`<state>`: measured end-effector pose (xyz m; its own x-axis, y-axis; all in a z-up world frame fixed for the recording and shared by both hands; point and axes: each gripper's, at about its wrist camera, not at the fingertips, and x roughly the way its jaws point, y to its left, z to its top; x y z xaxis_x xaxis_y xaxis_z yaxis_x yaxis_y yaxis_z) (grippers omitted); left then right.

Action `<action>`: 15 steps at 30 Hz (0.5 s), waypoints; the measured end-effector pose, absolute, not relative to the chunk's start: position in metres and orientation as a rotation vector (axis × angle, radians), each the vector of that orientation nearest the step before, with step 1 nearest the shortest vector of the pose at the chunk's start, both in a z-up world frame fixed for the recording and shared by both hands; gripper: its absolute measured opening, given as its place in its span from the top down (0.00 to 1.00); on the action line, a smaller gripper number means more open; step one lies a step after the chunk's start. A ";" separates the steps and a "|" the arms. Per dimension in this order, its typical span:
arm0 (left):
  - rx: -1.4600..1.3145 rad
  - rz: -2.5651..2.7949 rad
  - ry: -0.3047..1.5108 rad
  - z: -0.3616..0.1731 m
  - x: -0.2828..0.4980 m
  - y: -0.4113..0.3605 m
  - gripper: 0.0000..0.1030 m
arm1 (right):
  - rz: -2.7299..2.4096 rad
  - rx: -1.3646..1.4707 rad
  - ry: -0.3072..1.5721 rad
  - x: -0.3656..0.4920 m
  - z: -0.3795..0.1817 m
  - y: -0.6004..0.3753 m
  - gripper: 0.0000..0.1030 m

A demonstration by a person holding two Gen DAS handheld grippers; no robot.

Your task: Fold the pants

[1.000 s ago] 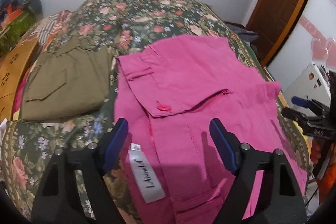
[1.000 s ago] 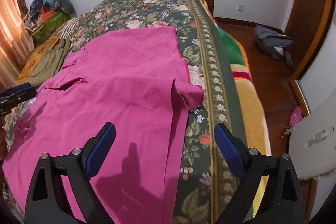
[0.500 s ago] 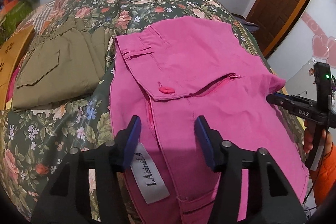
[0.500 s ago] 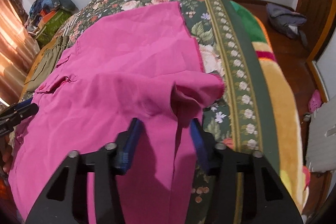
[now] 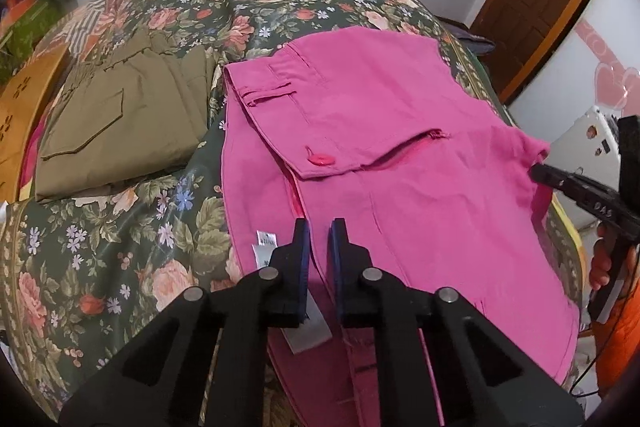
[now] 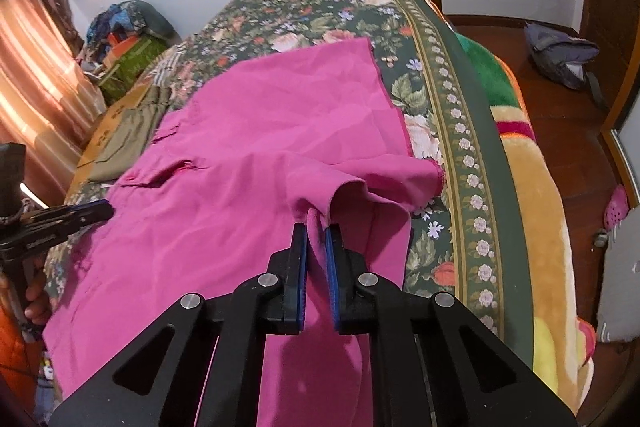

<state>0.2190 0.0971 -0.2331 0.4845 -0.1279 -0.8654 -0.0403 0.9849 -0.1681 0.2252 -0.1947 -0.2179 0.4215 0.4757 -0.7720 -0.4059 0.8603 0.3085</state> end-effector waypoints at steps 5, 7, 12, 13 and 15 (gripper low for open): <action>-0.232 -0.079 1.119 -0.242 0.226 0.099 0.77 | 0.570 0.058 0.968 0.214 -0.209 -0.193 0.92; -0.237 -0.099 1.120 -0.242 0.230 0.097 0.67 | 0.566 0.050 0.966 0.213 -0.209 -0.192 0.92; -0.172 -0.085 1.119 -0.242 0.236 0.086 0.79 | 0.547 0.068 0.988 0.217 -0.214 -0.191 0.92; -0.168 -0.086 1.121 -0.241 0.236 0.086 0.88 | 0.547 0.074 0.987 0.216 -0.214 -0.191 0.92; -0.174 -0.090 1.115 -0.238 0.233 0.087 0.90 | 0.547 0.079 0.977 0.213 -0.212 -0.192 0.92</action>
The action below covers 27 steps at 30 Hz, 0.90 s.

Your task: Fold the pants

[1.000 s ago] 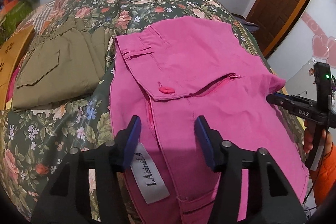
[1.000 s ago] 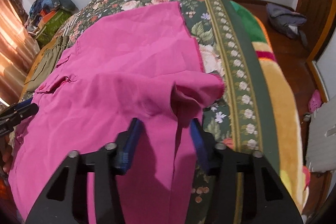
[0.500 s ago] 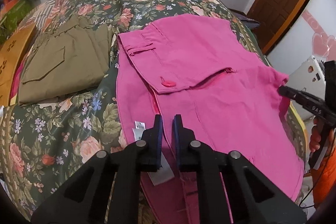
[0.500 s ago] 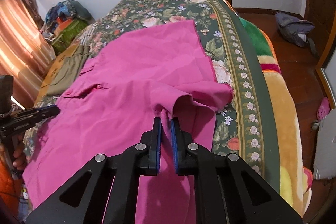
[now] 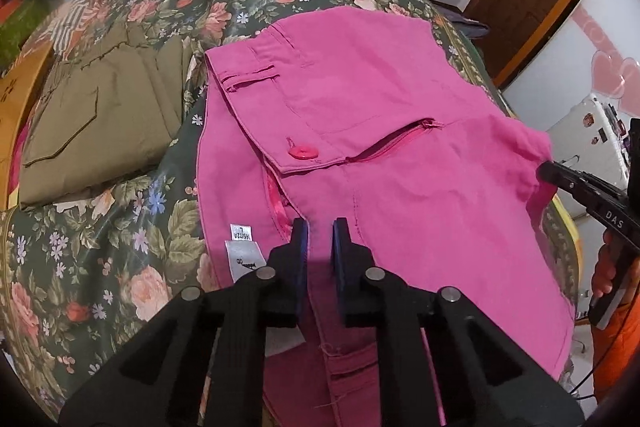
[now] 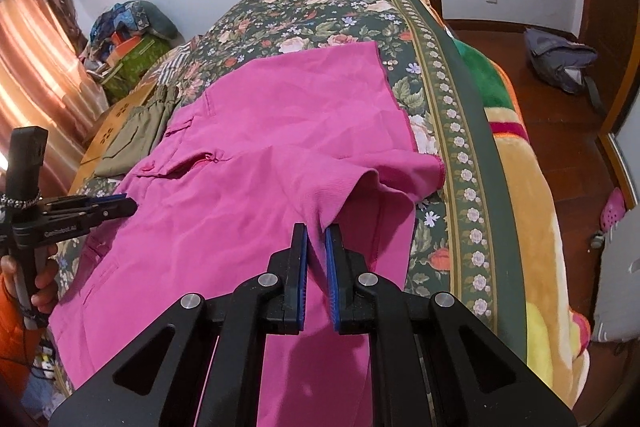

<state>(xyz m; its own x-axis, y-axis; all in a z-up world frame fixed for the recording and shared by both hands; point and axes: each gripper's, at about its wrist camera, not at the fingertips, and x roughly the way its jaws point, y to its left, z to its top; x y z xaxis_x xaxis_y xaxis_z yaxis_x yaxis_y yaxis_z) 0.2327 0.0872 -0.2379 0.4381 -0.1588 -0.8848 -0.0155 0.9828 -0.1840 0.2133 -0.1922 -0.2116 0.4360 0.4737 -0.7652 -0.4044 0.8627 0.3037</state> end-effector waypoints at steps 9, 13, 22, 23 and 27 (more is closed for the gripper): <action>-0.142 -0.090 1.061 -0.216 0.209 0.089 0.91 | 0.526 0.077 0.939 0.209 -0.203 -0.201 0.93; -0.135 -0.077 1.084 -0.226 0.204 0.090 0.91 | 0.531 0.062 0.970 0.209 -0.213 -0.199 0.93; -0.102 -0.037 1.072 -0.230 0.200 0.092 0.85 | 0.509 0.013 1.050 0.215 -0.239 -0.194 0.90; -0.090 -0.030 1.061 -0.227 0.200 0.094 0.85 | 0.511 -0.002 1.053 0.215 -0.238 -0.194 0.89; -0.087 0.005 1.022 -0.212 0.202 0.107 0.82 | 0.474 -0.067 1.026 0.211 -0.229 -0.201 0.79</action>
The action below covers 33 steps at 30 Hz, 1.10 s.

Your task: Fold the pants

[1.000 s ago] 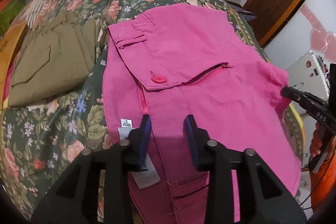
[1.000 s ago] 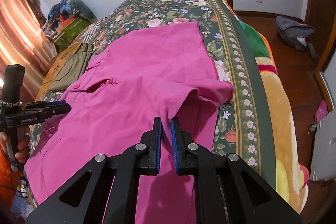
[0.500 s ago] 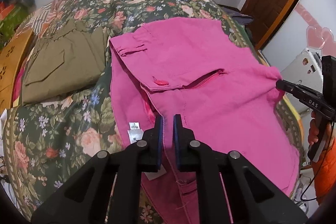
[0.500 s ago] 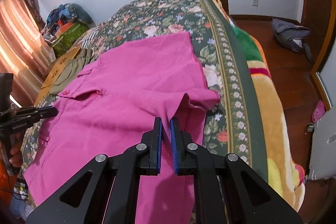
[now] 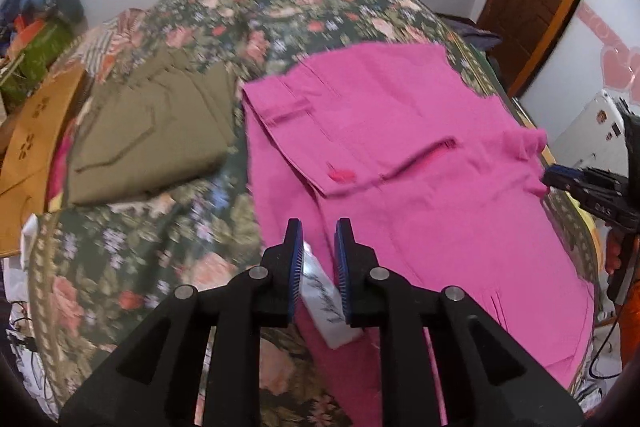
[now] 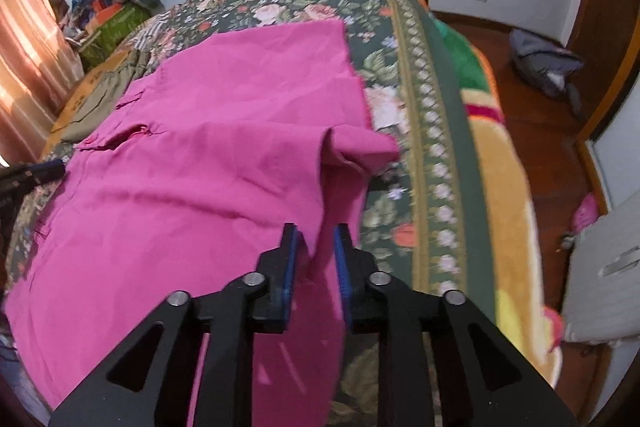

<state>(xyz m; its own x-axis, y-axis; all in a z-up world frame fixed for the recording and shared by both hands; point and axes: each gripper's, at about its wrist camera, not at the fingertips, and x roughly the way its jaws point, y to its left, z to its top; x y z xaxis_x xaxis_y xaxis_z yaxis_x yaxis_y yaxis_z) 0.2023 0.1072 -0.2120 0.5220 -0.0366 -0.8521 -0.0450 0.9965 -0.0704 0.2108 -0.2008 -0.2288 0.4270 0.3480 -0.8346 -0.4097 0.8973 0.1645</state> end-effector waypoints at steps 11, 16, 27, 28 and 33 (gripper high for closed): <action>-0.113 0.084 0.936 -0.196 0.258 0.147 0.61 | 0.483 -0.009 0.880 0.240 -0.179 -0.201 0.50; -0.105 0.110 0.934 -0.202 0.288 0.163 0.48 | 0.477 -0.034 0.874 0.278 -0.175 -0.186 0.50; -0.144 0.098 1.016 -0.251 0.355 0.188 0.46 | 0.495 -0.057 0.955 0.371 -0.204 -0.156 0.48; -0.141 0.095 1.024 -0.255 0.358 0.188 0.47 | 0.496 -0.059 0.969 0.379 -0.210 -0.152 0.48; -0.129 0.067 1.070 -0.277 0.374 0.183 0.53 | 0.513 -0.075 0.994 0.402 -0.231 -0.142 0.48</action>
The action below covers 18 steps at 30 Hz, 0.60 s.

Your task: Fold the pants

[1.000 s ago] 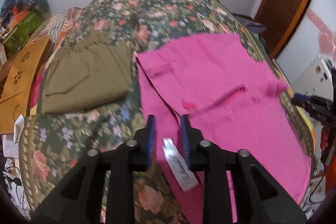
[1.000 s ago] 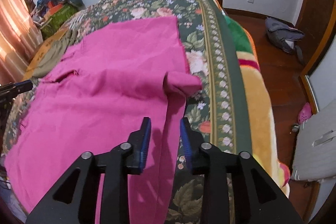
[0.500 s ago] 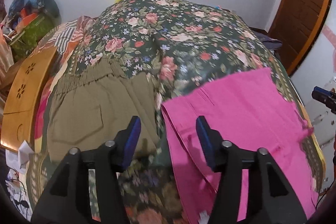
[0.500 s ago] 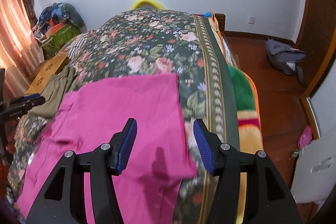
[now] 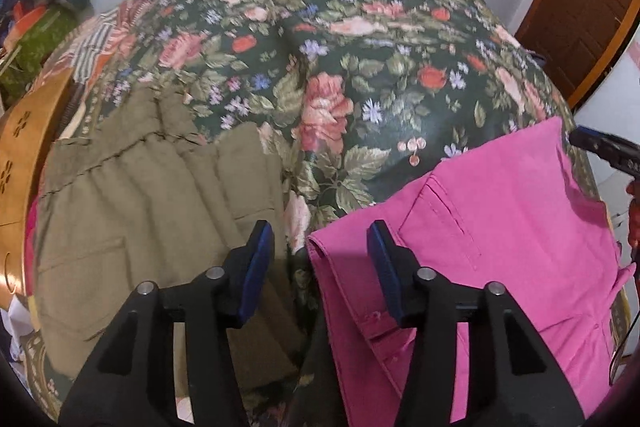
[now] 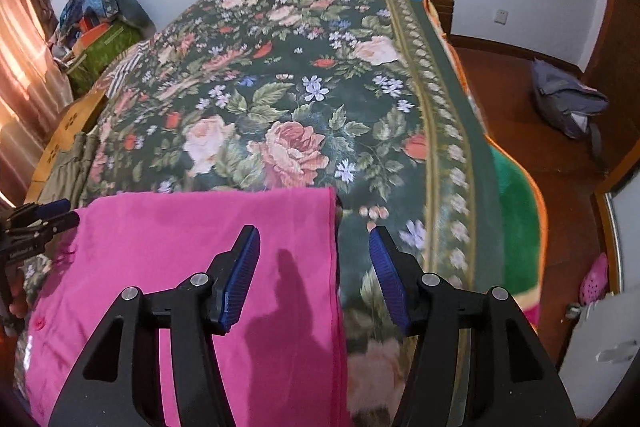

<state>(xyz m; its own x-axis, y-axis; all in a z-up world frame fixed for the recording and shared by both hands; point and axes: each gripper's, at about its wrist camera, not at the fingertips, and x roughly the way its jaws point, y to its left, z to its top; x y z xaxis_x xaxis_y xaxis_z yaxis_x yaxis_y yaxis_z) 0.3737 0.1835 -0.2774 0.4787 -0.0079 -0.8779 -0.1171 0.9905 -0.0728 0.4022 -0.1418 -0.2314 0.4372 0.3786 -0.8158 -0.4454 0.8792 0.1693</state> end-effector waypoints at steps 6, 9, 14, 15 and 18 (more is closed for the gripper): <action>-0.127 0.048 1.070 -0.287 0.379 0.181 0.58 | 0.542 -0.078 1.043 0.419 -0.250 -0.133 0.57; -0.140 0.041 1.072 -0.289 0.380 0.182 0.63 | 0.551 -0.072 1.035 0.418 -0.253 -0.131 0.65; -0.143 0.064 1.067 -0.287 0.377 0.186 0.78 | 0.565 -0.069 1.022 0.415 -0.248 -0.125 0.92; -0.154 0.065 1.066 -0.286 0.375 0.188 0.81 | 0.564 -0.072 1.016 0.413 -0.247 -0.125 0.93; -0.173 0.062 1.059 -0.282 0.368 0.191 0.83 | 0.571 -0.065 0.977 0.405 -0.238 -0.125 0.94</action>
<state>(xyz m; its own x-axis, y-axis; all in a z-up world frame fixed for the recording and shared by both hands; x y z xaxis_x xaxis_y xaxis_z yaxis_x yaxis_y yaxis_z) 0.3676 0.1906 -0.2818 0.4895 -0.0321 -0.8714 -0.1337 0.9848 -0.1114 0.4046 -0.1251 -0.2376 0.4255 0.4283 -0.7972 -0.4851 0.8516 0.1985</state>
